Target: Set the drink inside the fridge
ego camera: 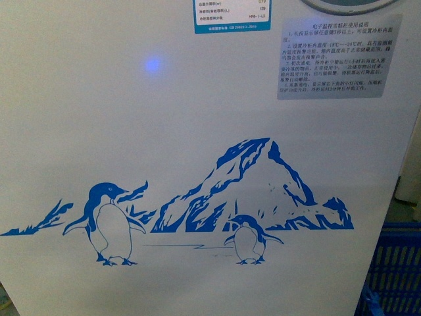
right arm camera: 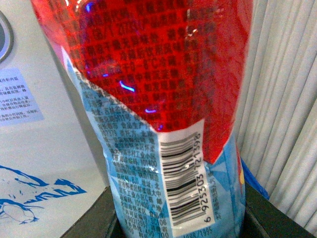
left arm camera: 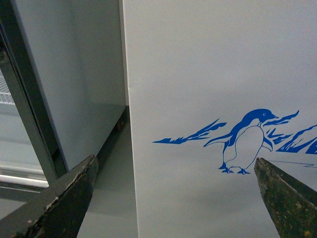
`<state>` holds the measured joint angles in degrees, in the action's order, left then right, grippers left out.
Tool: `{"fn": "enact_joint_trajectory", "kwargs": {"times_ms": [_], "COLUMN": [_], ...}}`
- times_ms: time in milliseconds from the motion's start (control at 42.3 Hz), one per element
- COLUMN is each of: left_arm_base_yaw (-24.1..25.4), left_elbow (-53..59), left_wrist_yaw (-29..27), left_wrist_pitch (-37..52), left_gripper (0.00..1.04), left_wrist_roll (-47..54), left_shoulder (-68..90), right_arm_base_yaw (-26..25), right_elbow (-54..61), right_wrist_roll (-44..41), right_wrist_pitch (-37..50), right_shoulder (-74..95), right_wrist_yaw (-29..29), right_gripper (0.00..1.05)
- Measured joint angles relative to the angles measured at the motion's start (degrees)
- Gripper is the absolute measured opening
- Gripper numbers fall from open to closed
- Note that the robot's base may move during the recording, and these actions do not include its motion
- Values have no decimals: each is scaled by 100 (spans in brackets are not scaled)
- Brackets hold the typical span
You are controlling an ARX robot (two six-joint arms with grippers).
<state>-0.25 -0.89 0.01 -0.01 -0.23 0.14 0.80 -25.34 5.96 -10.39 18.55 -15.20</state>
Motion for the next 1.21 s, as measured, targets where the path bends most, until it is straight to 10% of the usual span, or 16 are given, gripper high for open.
{"fn": "enact_joint_trajectory", "kwargs": {"times_ms": [1205], "left_arm_base_yaw": [0], "left_elbow": [0], "left_wrist_yaw": [-2], "left_wrist_pitch": [0], "left_gripper": [97], "left_wrist_roll": [0], "left_shoulder": [0], "right_arm_base_yaw": [0], "right_elbow": [26], "right_wrist_roll": [-4], "right_wrist_pitch": [2], "right_shoulder": [0], "right_wrist_yaw": [0], "right_gripper": [41]}}
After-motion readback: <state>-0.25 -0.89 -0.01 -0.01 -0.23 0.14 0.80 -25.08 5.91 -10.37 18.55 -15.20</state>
